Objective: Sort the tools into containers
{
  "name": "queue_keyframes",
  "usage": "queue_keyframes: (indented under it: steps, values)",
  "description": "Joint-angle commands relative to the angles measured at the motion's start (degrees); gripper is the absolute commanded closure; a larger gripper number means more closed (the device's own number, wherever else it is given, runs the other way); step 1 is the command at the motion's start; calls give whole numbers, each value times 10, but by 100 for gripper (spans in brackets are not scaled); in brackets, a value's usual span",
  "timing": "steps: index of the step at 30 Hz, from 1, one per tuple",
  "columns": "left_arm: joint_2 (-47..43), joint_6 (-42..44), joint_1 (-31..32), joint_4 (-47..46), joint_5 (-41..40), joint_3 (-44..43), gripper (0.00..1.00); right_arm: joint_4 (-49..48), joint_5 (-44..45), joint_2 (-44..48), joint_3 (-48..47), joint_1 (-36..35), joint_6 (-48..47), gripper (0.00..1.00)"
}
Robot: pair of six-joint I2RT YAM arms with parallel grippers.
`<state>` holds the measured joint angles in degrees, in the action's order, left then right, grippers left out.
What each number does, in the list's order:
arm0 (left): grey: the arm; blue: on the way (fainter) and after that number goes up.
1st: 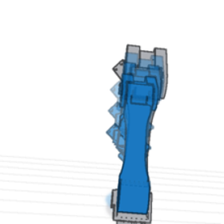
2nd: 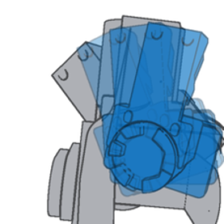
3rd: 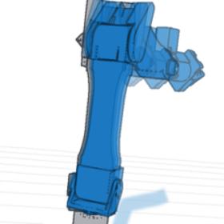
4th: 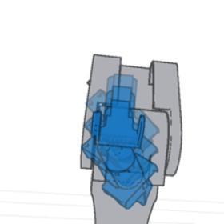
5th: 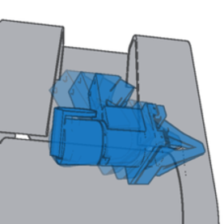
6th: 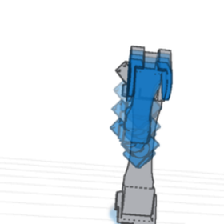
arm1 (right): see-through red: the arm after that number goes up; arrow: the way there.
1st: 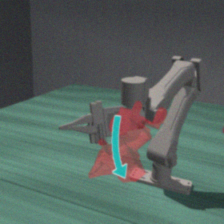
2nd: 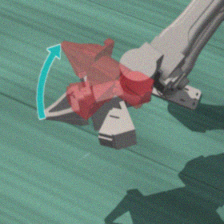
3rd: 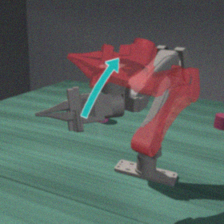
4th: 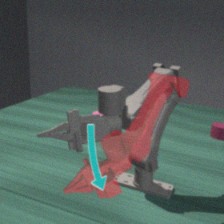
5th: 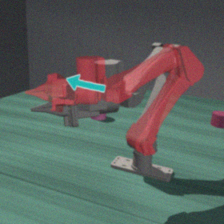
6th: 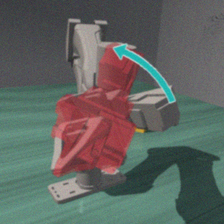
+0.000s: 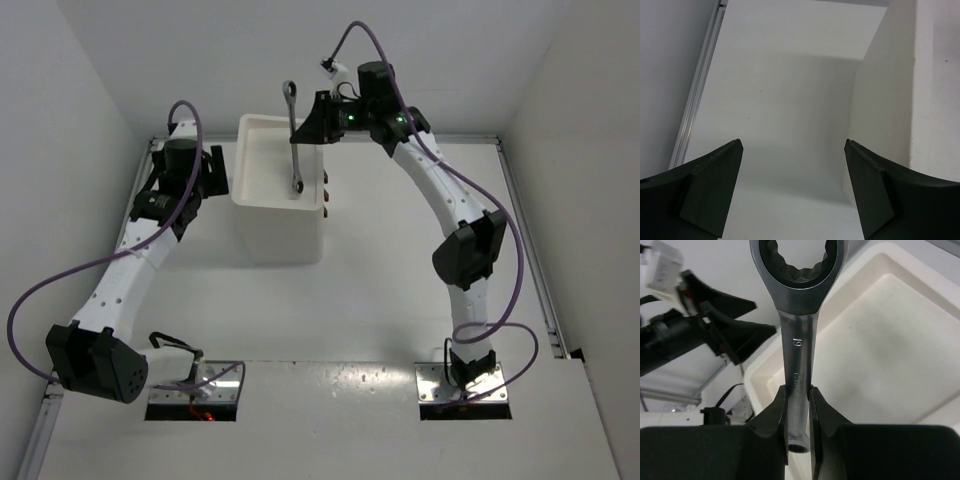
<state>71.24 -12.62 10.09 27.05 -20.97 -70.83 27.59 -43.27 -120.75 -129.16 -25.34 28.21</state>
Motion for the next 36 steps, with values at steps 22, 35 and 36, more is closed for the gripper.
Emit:
queue_keyframes:
  steps: [22,35,36]
  values:
    - [-13,12,-12,-27,-14,14,10,-6,109,-62,-5,-55,-76,85]
    - [-13,12,-12,-27,-14,19,10,-6,103,-34,26,-44,-91,42]
    - [-13,12,-12,-27,-14,19,10,8,110,-34,26,-38,-103,43]
